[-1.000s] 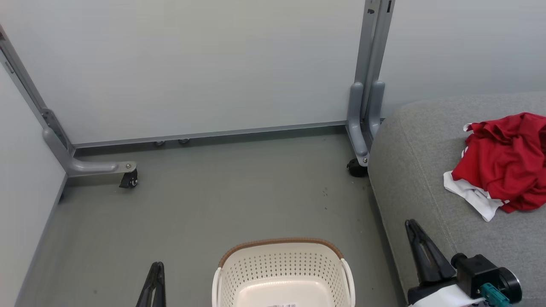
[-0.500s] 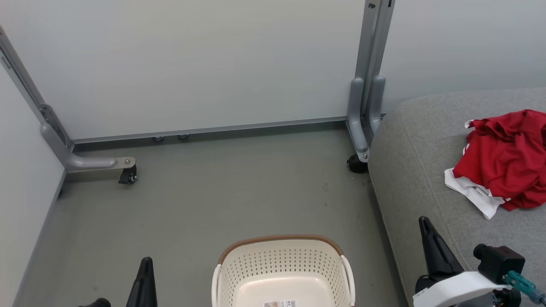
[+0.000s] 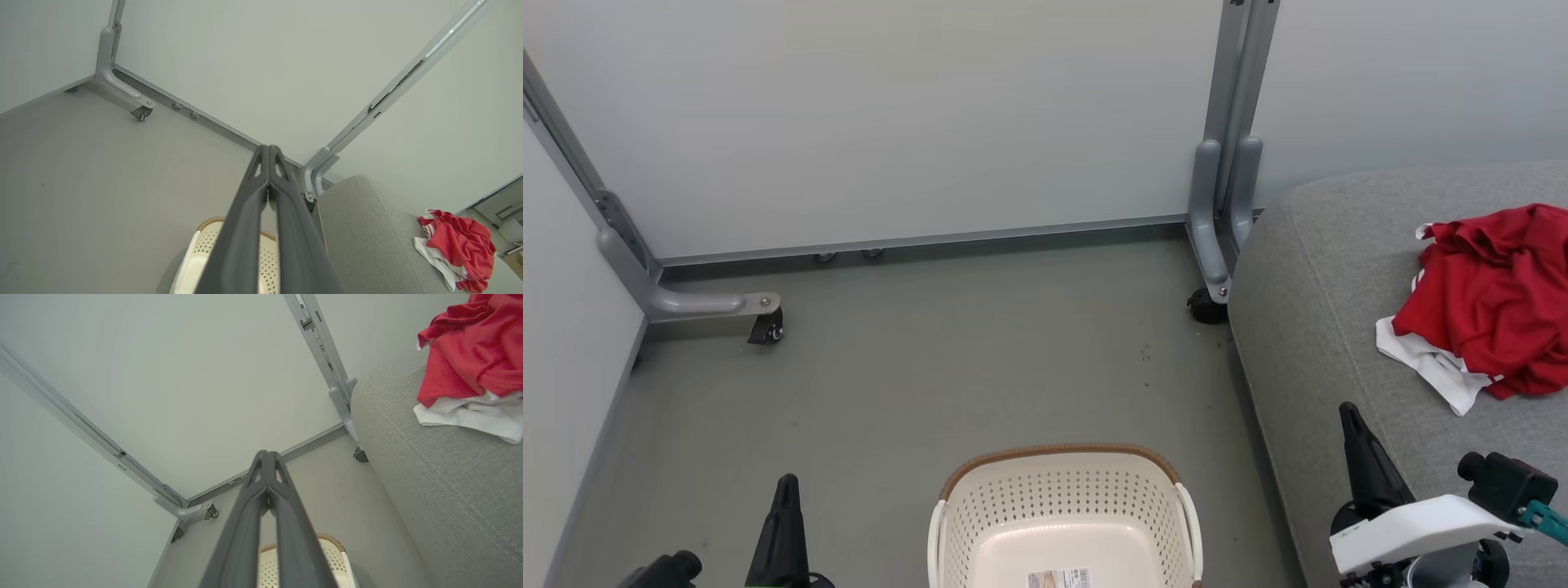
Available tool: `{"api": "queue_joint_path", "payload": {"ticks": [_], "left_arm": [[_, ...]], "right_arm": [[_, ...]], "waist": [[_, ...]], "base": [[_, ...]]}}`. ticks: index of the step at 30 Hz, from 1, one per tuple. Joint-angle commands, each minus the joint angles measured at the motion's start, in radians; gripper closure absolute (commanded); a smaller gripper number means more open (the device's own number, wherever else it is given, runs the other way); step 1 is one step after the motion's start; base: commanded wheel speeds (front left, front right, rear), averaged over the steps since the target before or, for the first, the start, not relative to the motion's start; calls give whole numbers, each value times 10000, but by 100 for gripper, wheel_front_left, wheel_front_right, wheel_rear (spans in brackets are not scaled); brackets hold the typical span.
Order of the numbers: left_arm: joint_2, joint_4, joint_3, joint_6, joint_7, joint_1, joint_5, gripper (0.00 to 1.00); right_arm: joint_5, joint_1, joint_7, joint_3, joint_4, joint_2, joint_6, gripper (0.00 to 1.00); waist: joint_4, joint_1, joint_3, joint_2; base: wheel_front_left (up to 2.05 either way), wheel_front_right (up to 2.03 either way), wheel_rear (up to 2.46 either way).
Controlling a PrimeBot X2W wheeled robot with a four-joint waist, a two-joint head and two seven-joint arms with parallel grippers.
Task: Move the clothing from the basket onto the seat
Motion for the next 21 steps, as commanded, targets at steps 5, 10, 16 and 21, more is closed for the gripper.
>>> {"api": "queue_joint_path", "payload": {"ticks": [5, 10, 16, 21], "left_arm": [[97, 25, 143, -130, 202, -539, -998, 100], [117, 119, 219, -174, 352, -711, -1661, 100], [140, 253, 325, -237, 566, -956, -2571, 100], [151, 357, 407, -273, 704, -1101, -3155, 100]], "right_arm": [[1032, -455, 207, -153, 1, -19, 1, 100], [1727, -556, 367, -240, 81, -5, 1, 100], [2675, -711, 589, -365, 196, 17, 2, 100], [3286, -797, 727, -445, 274, 35, 2, 100]], "waist": [[2, 0, 60, 0], [4, 0, 111, 0], [6, 0, 186, 0], [8, 0, 237, 0]], "base": [[0, 0, 0], [0, 0, 0], [0, 0, 0], [0, 0, 0]]}}
